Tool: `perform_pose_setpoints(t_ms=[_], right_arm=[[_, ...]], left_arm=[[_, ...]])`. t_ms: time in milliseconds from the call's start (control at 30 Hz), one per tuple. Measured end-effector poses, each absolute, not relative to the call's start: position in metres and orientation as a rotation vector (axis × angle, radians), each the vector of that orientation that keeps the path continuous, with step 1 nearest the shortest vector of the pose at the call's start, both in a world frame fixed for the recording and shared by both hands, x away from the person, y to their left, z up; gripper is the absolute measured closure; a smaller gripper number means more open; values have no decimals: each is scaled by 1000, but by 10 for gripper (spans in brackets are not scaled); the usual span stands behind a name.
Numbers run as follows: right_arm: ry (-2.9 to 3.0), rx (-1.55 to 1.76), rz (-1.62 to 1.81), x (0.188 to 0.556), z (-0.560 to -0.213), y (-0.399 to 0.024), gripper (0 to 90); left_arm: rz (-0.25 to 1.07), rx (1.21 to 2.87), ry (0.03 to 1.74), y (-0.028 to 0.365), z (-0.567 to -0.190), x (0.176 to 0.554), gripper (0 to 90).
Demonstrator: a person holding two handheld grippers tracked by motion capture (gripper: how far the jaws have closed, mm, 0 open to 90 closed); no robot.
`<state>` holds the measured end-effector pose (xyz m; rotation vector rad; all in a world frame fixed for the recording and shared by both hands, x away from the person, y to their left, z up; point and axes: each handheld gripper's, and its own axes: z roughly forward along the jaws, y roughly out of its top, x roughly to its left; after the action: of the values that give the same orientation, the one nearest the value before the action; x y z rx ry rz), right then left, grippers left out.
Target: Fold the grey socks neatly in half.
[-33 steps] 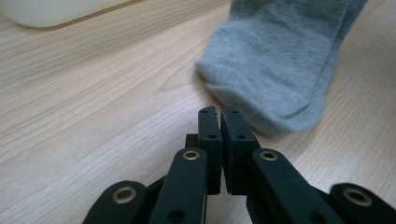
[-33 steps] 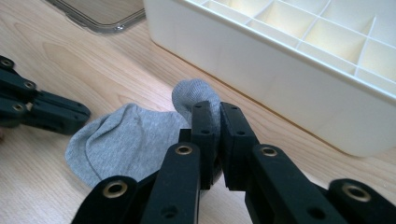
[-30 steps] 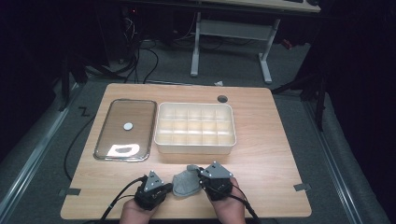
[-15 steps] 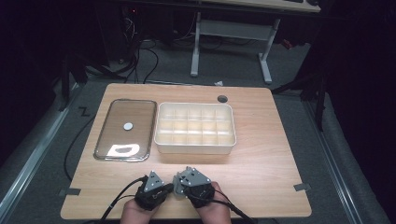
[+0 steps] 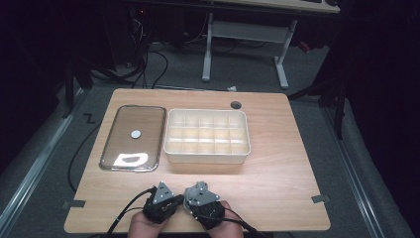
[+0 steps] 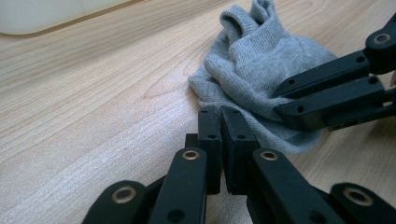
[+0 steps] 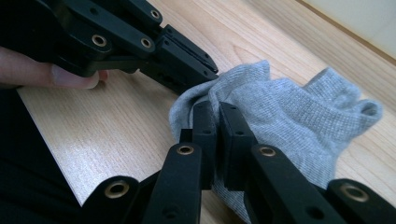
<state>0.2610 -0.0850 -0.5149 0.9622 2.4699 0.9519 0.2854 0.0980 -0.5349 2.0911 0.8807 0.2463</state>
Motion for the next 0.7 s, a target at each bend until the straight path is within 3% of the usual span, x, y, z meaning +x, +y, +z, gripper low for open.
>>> perform_pose_setpoints(t_ms=[200, 367, 467, 700], right_arm=[[2455, 955, 1032, 258, -502, -91, 787], [2362, 996, 1084, 259, -485, -104, 788], [2359, 1037, 1055, 263, -488, -106, 790], [2400, 1077, 993, 265, -509, -94, 669]], left_arm=[[244, 2088, 881, 98, -535, 285, 856], [247, 2089, 880, 98, -535, 285, 854], [250, 2092, 876, 98, -535, 285, 854], [249, 2092, 874, 97, -535, 284, 854]])
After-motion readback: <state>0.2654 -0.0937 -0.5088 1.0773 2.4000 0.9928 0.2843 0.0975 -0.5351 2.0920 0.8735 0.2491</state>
